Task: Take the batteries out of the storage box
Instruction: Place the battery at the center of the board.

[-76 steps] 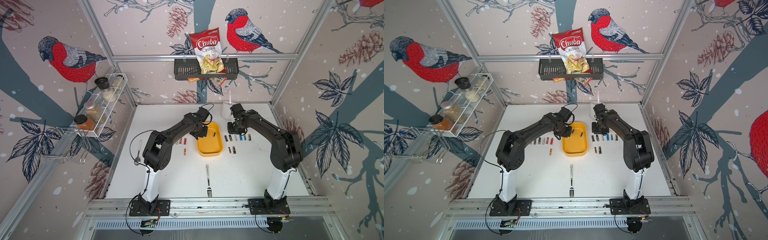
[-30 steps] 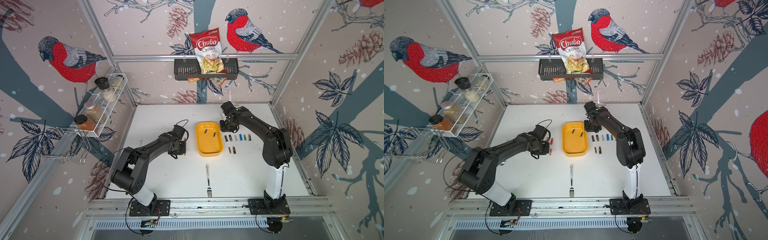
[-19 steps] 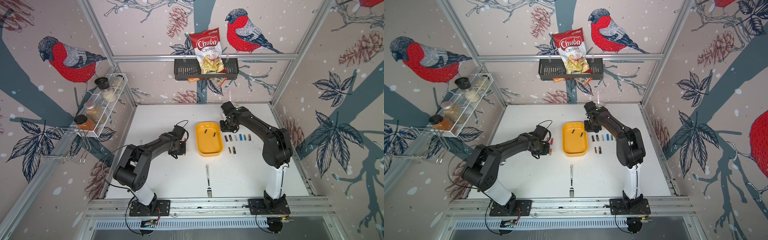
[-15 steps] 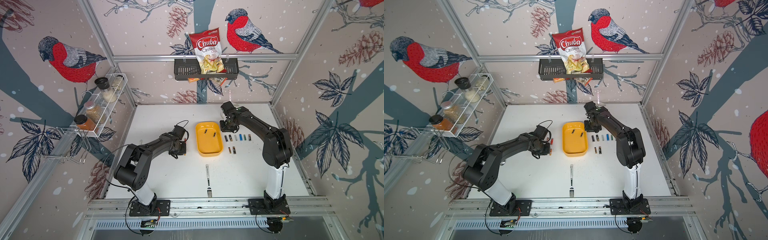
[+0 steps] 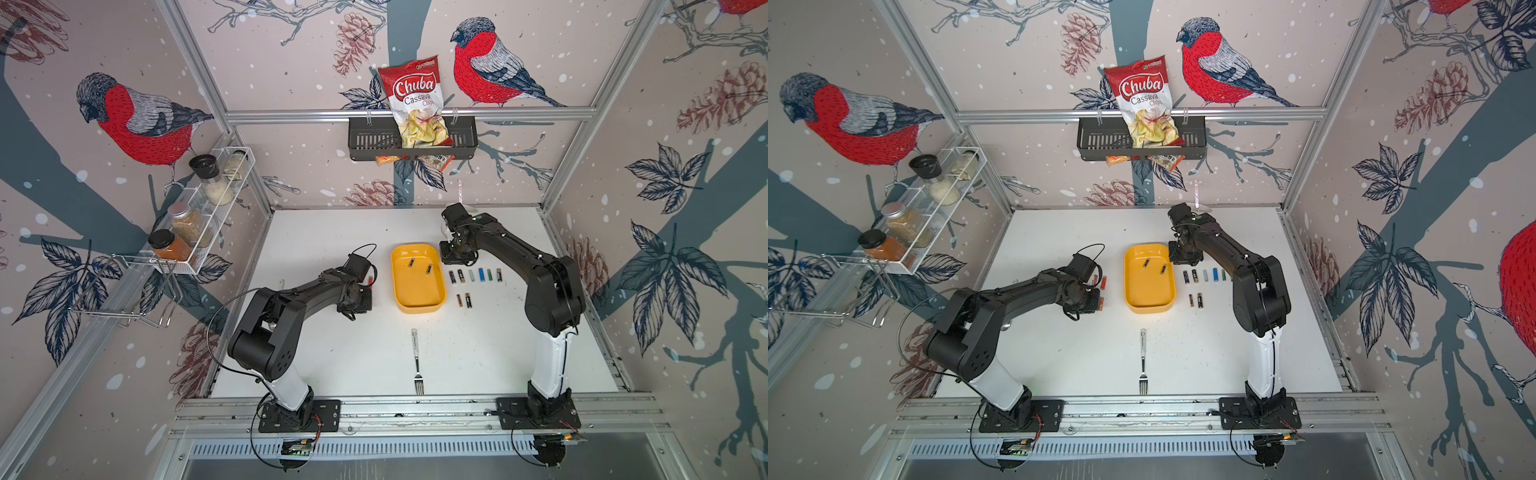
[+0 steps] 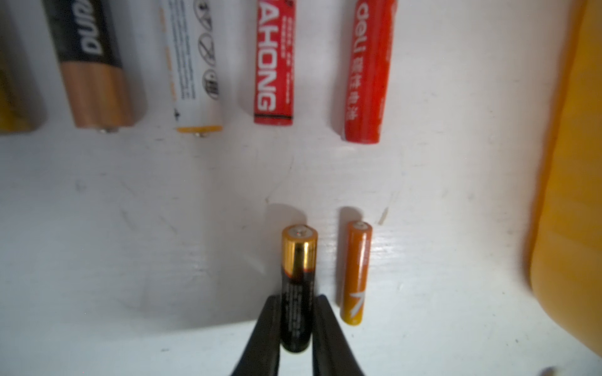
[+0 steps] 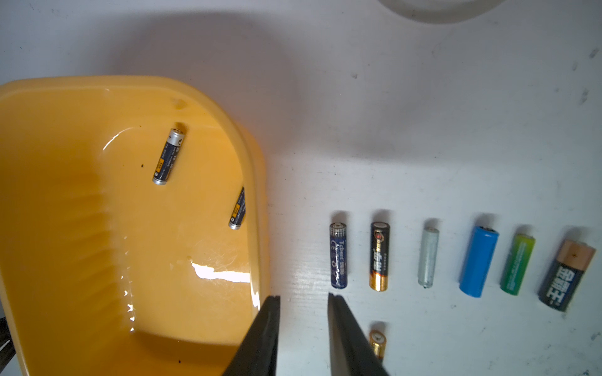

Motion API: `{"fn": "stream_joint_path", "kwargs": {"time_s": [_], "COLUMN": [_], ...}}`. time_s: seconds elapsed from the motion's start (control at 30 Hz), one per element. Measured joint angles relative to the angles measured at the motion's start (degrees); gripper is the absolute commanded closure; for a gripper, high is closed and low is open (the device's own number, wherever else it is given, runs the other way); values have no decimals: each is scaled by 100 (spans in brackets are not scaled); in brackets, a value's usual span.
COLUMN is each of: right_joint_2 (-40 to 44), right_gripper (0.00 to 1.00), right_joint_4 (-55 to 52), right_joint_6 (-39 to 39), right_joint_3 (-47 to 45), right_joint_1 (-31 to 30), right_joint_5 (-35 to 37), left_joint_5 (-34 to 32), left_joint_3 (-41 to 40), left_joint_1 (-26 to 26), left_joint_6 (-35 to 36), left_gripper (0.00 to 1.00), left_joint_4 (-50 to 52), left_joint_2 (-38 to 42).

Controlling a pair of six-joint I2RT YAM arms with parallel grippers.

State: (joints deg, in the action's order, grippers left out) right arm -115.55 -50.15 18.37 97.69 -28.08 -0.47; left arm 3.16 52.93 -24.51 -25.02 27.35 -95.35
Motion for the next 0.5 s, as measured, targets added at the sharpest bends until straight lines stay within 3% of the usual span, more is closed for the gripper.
{"fn": "stream_joint_path", "kwargs": {"time_s": [0.5], "right_joint_2": [0], "right_gripper": [68], "right_joint_4": [0], "right_joint_6": [-2], "right_joint_3": [0], "right_joint_1": [-2], "right_joint_5": [0], "left_joint_5": [-24], "left_joint_3": [2], "left_joint_1": [2], "left_joint_6": [0], "left_gripper": [71], "left_joint_4": [37], "left_joint_2": [50]}}
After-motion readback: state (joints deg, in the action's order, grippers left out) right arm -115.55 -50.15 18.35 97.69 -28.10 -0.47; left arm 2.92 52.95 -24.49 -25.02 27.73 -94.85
